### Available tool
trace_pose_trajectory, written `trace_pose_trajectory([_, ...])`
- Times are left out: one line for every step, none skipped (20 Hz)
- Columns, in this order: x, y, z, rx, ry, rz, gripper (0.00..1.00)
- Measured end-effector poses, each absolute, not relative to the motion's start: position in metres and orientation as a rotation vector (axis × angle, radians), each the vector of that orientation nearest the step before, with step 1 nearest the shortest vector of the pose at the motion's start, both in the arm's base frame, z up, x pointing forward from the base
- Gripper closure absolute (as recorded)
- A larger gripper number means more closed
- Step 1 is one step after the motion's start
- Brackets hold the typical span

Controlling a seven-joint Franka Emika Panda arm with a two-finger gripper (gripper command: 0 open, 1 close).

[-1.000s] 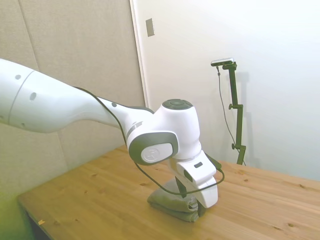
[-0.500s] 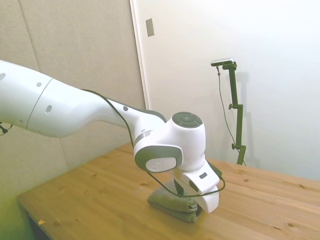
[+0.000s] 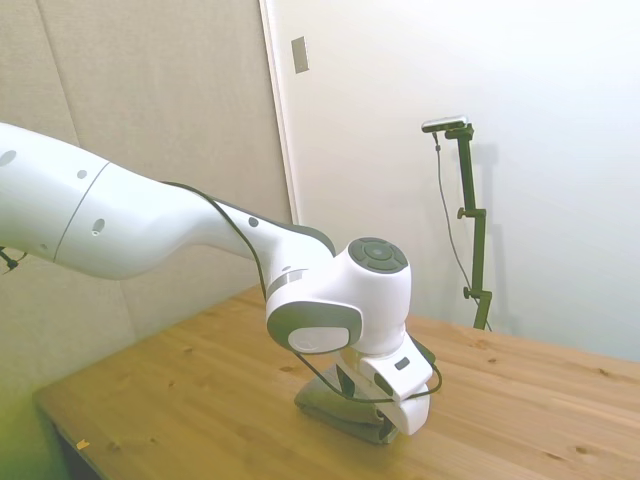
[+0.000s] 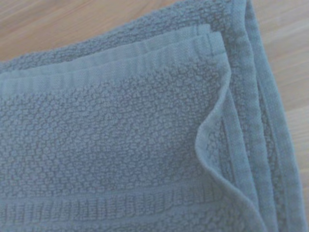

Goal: Unfold the towel

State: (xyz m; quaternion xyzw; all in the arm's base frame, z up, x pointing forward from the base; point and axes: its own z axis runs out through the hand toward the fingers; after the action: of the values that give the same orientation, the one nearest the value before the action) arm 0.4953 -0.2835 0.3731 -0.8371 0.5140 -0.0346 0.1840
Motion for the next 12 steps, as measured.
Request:
trace_pose_trajectory([0.4949,-0.2839,0.3738,-2.362,1.444,-0.099,1.00])
trace_pose_trajectory([0.4947,-0.2840,0.3747,-2.363,1.439,-0.101,1.00])
trace_pose_trajectory([0.4946,-0.2840,0.3758,-2.363,1.436,-0.102,1.00])
trace_pose_trajectory([0.4946,-0.2839,0.3768,-2.360,1.432,-0.104,1.00])
trace_pose_trajectory([0.4944,-0.2840,0.3774,-2.357,1.427,-0.106,1.00])
trace_pose_trajectory([0.4940,-0.2843,0.3778,-2.355,1.423,-0.104,1.00])
trace_pose_trajectory([0.4936,-0.2848,0.3781,-2.353,1.422,-0.102,1.00])
trace_pose_trajectory([0.4933,-0.2856,0.3786,-2.352,1.420,-0.102,1.00])
trace_pose_trajectory([0.4932,-0.2863,0.3791,-2.352,1.418,-0.104,1.00])
trace_pose_trajectory([0.4931,-0.2867,0.3793,-2.353,1.416,-0.105,1.00])
trace_pose_trajectory([0.4930,-0.2868,0.3791,-2.353,1.414,-0.106,1.00])
trace_pose_trajectory([0.4931,-0.2868,0.3790,-2.353,1.413,-0.107,1.00])
